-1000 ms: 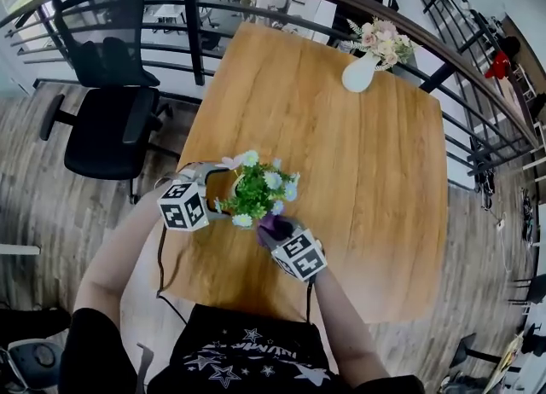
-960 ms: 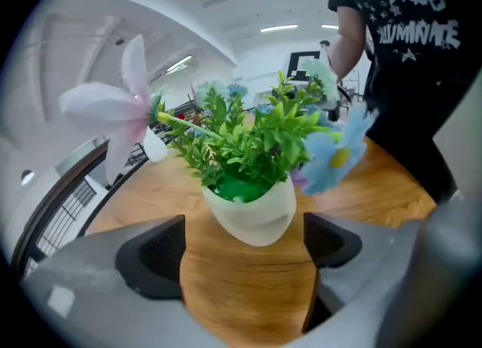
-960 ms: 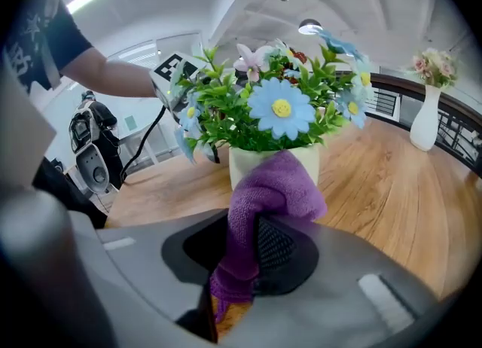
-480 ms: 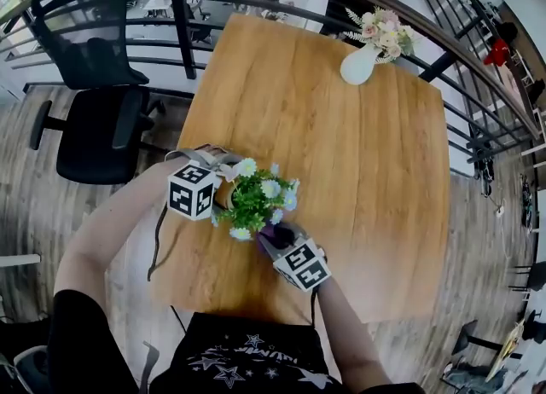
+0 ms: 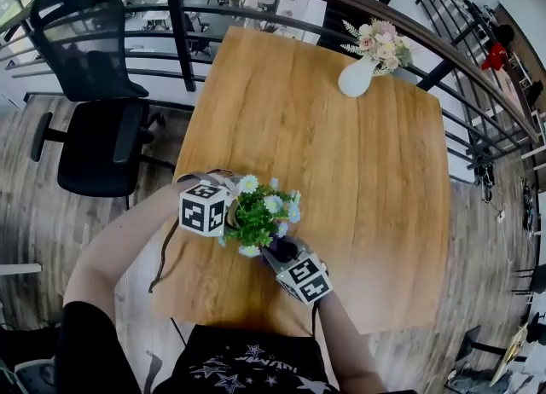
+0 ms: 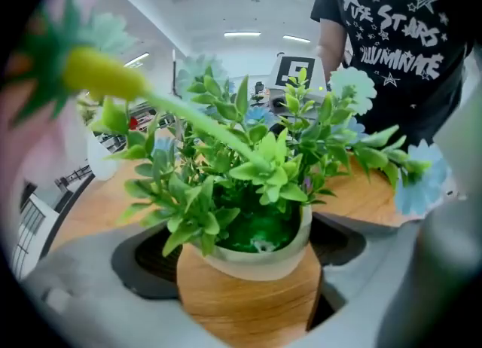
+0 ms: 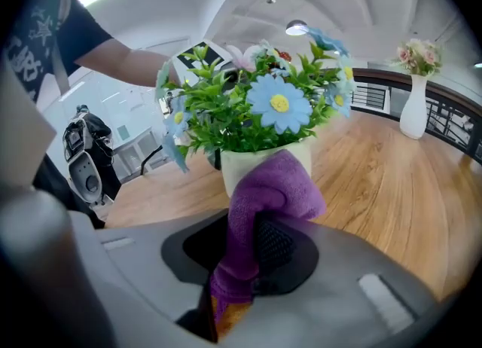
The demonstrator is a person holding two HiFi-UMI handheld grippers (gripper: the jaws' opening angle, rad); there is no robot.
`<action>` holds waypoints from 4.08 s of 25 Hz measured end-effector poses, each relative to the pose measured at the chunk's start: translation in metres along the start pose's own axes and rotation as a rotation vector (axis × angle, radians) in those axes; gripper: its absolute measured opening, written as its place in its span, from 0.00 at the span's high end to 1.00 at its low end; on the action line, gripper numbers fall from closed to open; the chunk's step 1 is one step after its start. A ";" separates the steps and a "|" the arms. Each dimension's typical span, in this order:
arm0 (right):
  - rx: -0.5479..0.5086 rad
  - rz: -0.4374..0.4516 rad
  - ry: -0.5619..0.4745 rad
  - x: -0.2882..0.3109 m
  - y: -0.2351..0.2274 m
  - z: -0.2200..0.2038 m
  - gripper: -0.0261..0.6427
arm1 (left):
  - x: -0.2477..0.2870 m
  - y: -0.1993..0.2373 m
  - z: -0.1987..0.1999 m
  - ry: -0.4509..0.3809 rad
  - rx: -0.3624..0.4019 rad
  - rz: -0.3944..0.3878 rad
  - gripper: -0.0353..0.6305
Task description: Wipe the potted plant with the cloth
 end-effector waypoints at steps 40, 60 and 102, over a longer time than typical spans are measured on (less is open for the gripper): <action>-0.009 0.031 -0.010 -0.002 0.007 -0.017 0.83 | 0.007 -0.017 0.008 0.164 -0.823 0.768 0.12; -0.019 -0.067 -0.052 -0.006 -0.018 -0.008 0.83 | 0.003 -0.076 0.028 0.176 -0.742 0.613 0.13; -0.099 -0.133 -0.044 -0.009 -0.032 -0.004 0.83 | -0.001 -0.052 -0.005 0.137 -0.338 0.450 0.32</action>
Point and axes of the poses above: the fingertips, and each gripper's own axes: x forward along the fingers, y to its left, z out of its top, the point moved 2 cm from there along -x, backward along the fingers, and after that the axes turned 13 degrees about x, right-handed, at the moved point
